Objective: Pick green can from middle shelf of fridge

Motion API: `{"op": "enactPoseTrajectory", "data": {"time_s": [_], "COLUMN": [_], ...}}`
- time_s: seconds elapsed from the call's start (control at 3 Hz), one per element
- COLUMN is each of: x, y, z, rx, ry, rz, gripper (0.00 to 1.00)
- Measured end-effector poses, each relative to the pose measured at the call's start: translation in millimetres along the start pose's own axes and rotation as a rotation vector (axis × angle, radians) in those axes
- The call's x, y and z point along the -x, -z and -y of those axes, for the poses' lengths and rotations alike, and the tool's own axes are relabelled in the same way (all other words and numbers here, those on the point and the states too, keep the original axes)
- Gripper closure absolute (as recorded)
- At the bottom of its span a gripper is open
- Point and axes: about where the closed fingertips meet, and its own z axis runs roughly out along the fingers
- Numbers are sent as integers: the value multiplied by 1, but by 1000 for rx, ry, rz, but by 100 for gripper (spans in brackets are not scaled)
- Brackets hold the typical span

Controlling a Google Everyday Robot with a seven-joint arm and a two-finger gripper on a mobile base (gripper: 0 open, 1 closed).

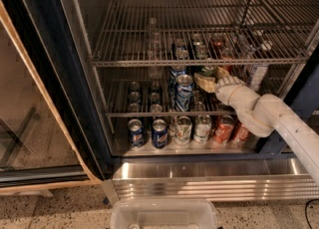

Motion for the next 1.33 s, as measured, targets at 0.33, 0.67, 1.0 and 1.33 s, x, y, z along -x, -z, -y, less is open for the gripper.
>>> {"op": "enactPoseTrajectory", "data": {"time_s": [0.33, 0.67, 1.0, 1.33], "x": [14, 20, 27, 31], "y": [12, 17, 26, 37], "z": [-4, -4, -4, -3], "rx": [-12, -18, -30, -48], "ry": [19, 21, 18, 8], "rz": [10, 14, 15, 6], "gripper": [100, 100, 100, 100]}}
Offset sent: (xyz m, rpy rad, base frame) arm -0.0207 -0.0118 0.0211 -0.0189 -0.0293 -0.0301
